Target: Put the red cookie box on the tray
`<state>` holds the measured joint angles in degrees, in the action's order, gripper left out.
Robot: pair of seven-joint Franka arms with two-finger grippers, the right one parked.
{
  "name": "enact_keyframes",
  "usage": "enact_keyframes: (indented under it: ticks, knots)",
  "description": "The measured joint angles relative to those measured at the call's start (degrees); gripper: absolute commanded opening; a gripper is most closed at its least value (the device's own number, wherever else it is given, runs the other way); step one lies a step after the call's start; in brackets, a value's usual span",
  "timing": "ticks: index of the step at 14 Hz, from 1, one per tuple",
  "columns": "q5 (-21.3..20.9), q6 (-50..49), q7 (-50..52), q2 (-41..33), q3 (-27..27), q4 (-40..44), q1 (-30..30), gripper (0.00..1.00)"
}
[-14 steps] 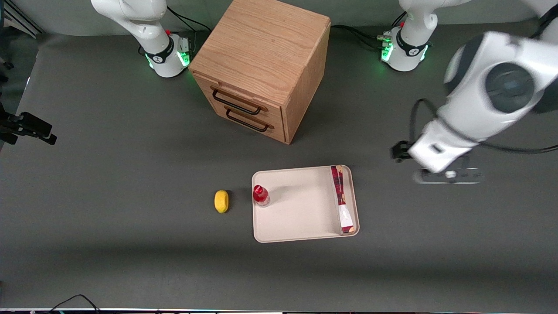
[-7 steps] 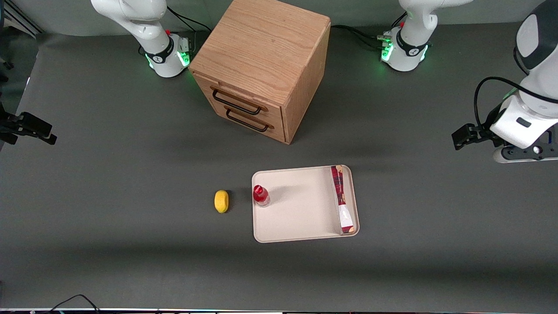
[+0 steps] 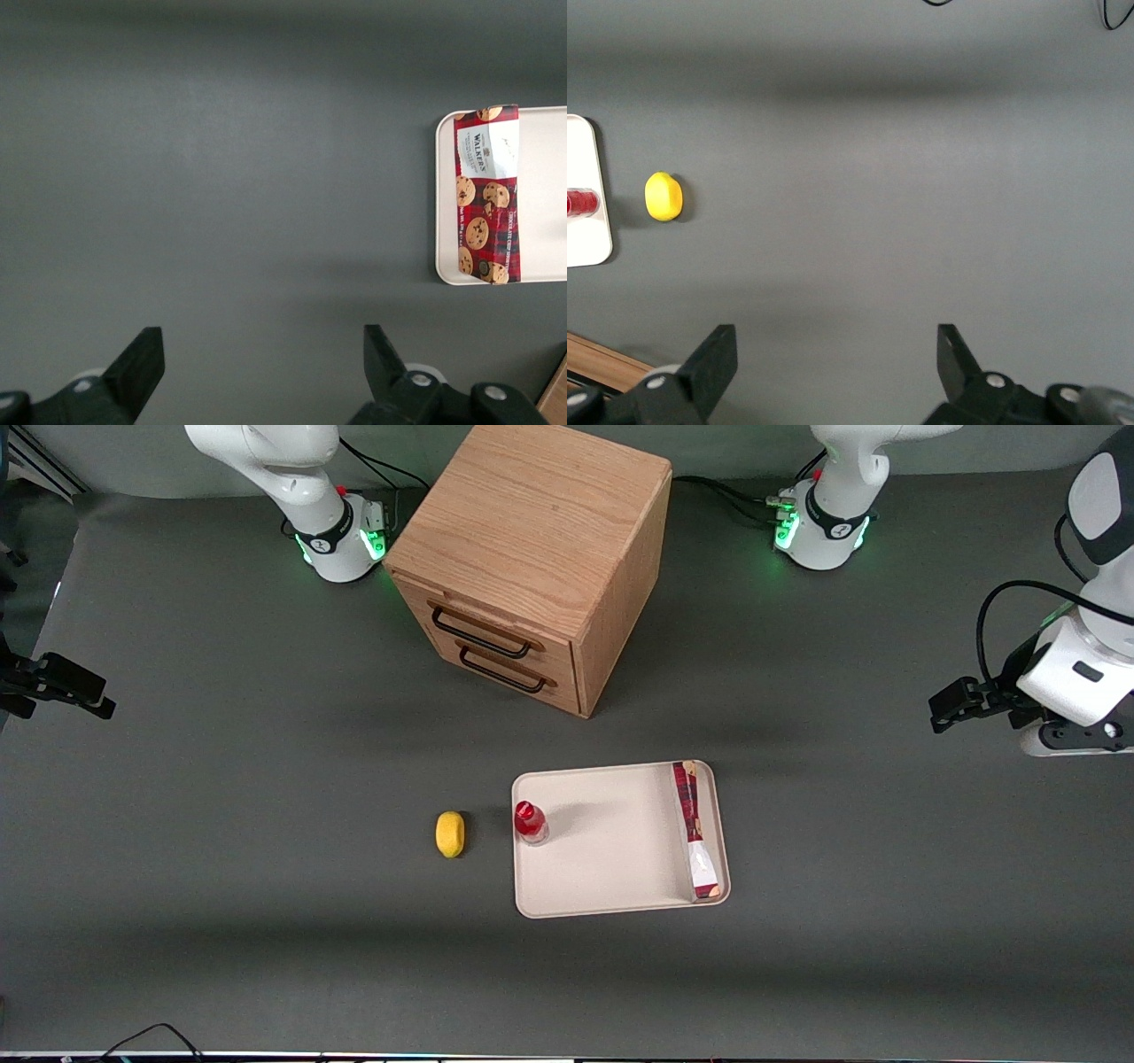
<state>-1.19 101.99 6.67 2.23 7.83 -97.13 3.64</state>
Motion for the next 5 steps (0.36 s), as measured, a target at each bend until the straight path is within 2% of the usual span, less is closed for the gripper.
enact_keyframes:
  ticks: [5]
  knots:
    - [0.0, 0.0, -0.1, 1.6, -2.2, 1.1, -3.1, 1.0]
